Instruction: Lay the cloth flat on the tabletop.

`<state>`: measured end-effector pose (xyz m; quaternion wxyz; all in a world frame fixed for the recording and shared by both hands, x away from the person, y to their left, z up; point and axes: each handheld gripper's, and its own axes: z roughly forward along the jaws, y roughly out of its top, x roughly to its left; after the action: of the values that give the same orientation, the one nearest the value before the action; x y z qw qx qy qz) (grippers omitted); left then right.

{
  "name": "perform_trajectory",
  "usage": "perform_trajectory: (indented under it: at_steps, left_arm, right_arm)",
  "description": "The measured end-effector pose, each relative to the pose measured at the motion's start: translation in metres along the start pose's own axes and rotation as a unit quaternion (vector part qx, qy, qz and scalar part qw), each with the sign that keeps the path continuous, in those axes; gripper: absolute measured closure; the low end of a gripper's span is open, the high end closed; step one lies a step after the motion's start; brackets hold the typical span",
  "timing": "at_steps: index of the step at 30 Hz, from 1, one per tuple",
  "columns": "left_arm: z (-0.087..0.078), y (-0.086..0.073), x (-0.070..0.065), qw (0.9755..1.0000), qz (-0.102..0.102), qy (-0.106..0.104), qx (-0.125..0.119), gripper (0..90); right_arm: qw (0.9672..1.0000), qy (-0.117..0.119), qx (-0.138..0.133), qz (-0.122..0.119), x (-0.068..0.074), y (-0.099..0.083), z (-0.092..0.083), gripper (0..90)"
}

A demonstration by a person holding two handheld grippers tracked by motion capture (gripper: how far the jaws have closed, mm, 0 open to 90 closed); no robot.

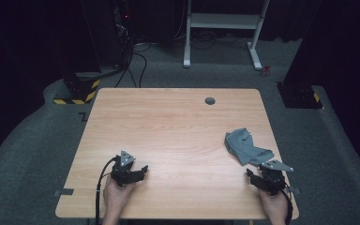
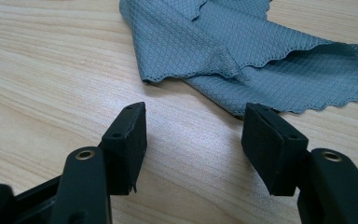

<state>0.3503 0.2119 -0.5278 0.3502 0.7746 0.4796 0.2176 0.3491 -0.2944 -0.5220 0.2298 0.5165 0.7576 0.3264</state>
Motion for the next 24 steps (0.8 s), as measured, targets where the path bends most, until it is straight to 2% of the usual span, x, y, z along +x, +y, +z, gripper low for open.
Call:
perform_trajectory:
  at_steps: [10,15,21,24]
  left_arm:
    - [0.0,0.0,-0.0002,1.0,-0.001,-0.001,0.0,27.8]
    - [0.0,-0.0001,-0.0002,1.0,-0.001,-0.001,0.0,27.8]
    - [-0.0002,-0.0001,0.0001,1.0,0.001,-0.001,0.0,27.8]
    - [-0.0003,-0.0004,-0.0002,1.0,-0.002,-0.003,-0.001,27.7]
  right_arm:
    - [1.0,0.0,0.001,0.001,0.0005,0.0003,0.0001,40.9]
    - [1.0,0.004,0.0,-0.007,-0.0005,0.0014,0.0013,40.9]
    - [1.0,0.004,0.002,-0.003,-0.0004,0.0015,0.001,40.2]
    - [0.9997,0.021,0.001,0.009,-0.0004,0.0018,-0.0008,42.2]
